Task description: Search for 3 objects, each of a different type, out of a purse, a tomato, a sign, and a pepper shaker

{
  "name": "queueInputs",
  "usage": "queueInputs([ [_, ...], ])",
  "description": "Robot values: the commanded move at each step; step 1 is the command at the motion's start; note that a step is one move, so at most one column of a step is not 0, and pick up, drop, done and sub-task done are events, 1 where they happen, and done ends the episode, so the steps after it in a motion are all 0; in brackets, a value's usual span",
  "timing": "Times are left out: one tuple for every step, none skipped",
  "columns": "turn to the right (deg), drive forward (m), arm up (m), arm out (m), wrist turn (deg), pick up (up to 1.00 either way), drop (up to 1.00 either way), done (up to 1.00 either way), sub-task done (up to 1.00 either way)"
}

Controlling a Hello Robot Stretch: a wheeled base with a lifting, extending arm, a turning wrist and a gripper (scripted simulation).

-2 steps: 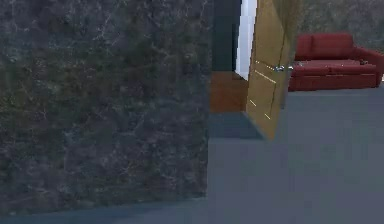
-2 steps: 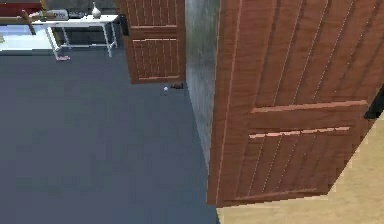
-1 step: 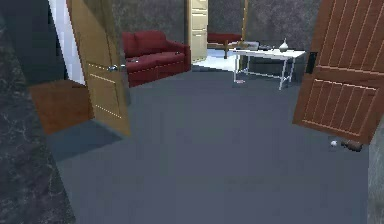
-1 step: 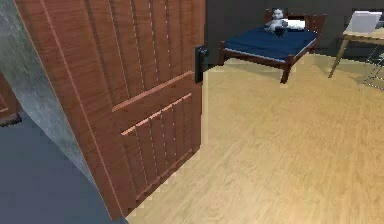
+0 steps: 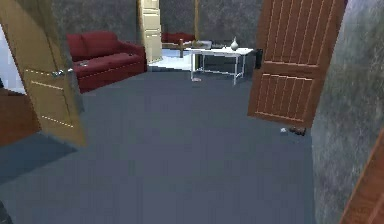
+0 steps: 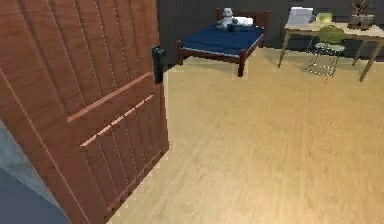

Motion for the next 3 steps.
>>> queueInputs([
  [0.0, 0.60, 0.00, 0.00, 0.0, 0.00, 0.00, 0.00, 0.00],
  [6.0, 0.00, 0.00, 0.00, 0.0, 0.00, 0.00, 0.00, 0.00],
  [0.0, 1.00, 0.00, 0.00, 0.0, 0.00, 0.00, 0.00, 0.00],
])
